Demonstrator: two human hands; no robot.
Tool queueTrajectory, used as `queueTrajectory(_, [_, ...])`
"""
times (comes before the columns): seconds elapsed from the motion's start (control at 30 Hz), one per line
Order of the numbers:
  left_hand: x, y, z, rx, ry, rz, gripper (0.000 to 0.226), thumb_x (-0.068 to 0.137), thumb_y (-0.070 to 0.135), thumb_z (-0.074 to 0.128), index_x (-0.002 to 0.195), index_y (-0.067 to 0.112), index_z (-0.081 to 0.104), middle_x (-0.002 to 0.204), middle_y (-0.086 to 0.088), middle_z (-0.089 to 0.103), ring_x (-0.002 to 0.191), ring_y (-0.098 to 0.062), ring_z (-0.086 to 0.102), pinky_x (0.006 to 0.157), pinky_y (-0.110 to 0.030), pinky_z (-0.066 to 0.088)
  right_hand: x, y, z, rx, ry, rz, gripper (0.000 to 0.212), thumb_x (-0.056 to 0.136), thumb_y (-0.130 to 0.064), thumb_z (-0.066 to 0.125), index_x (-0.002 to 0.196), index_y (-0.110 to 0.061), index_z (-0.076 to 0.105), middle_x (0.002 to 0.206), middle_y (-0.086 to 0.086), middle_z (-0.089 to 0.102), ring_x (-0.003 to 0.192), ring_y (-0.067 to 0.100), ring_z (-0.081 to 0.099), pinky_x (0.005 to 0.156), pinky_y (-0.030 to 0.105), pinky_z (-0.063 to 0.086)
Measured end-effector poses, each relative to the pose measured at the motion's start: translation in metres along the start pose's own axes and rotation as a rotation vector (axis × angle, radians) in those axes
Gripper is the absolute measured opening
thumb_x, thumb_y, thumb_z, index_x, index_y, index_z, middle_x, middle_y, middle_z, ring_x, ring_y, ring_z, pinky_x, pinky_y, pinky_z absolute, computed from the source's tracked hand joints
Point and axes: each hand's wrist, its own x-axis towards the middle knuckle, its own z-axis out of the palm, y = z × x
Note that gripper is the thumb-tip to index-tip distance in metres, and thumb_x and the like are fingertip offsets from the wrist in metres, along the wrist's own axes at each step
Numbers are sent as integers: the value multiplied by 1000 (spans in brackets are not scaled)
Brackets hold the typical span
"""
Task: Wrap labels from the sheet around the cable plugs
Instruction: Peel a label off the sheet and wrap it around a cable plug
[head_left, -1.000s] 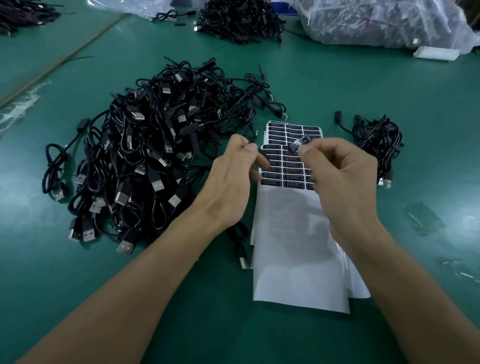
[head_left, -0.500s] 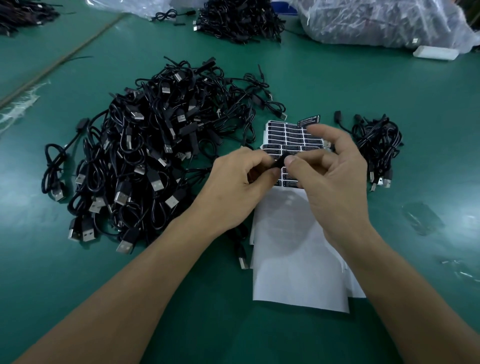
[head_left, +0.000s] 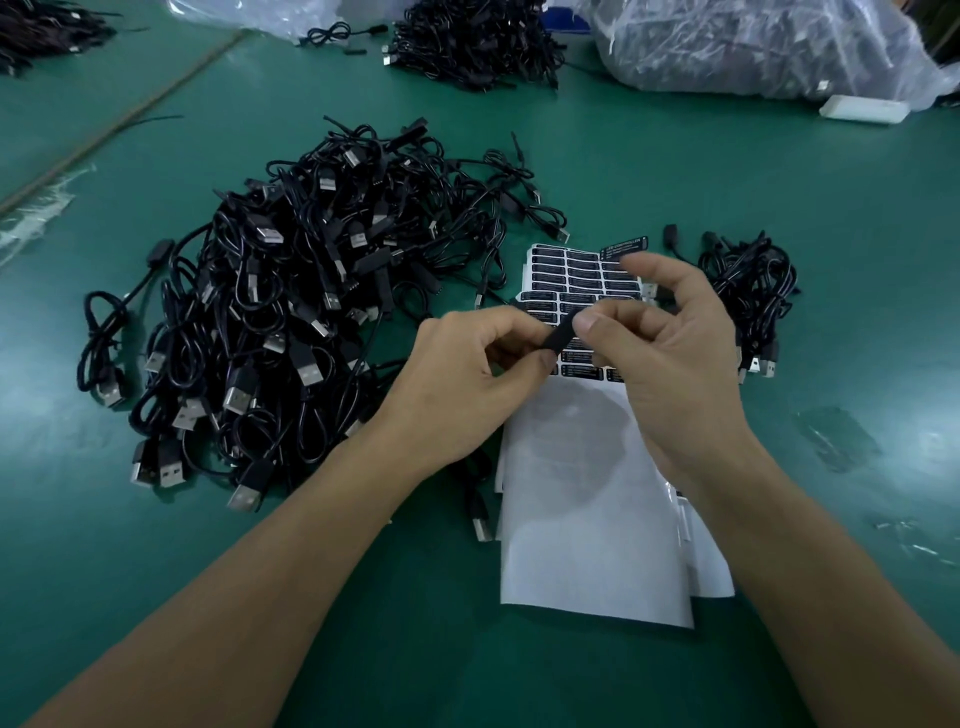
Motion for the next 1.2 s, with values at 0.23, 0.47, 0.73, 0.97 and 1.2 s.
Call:
queueTrajectory(0.23, [3, -1, 0, 12, 42, -79, 18, 91, 17, 73, 90, 36, 74, 81, 19, 73, 70, 4, 64, 65, -8, 46, -1, -4, 1, -19, 77, -53, 15, 89, -10, 72, 84, -23, 71, 68, -7, 65, 64, 9, 57, 60, 22, 50])
queueTrajectory(0.47, [5, -2, 0, 29, 38, -106, 12, 94, 19, 70, 91, 31, 73, 75, 21, 71, 69, 6, 62, 65, -8, 44, -6, -5, 7, -28, -66, 66, 14, 90, -5, 67, 81, -13, 73, 70, 1, 71, 69, 12, 67, 54, 21, 49])
queueTrajectory(0.73, [4, 0, -4, -84, -22, -100, 17, 91, 13, 74, 107, 18, 77, 92, 7, 78, 90, -9, 73, 87, -32, 58, -5, -2, 8, -126, -49, 33, 19, 90, -9, 68, 76, -21, 74, 66, -4, 69, 65, 7, 63, 56, 18, 49])
queueTrajectory(0.97, [4, 0, -5, -102, -25, -85, 26, 86, 7, 77, 110, 18, 77, 95, 6, 78, 92, -8, 73, 90, -33, 59, -4, 0, 9, -147, -53, 23, 19, 89, -10, 70, 75, -22, 74, 65, -4, 69, 64, 7, 62, 57, 17, 49])
queueTrajectory(1.2, [3, 0, -5, -140, -1, -111, 25, 82, 4, 81, 104, 15, 78, 91, 5, 79, 87, -9, 75, 85, -28, 59, -4, 1, 8, -180, -49, 21, 15, 88, -11, 70, 77, -18, 75, 65, -5, 70, 64, 5, 64, 58, 16, 49])
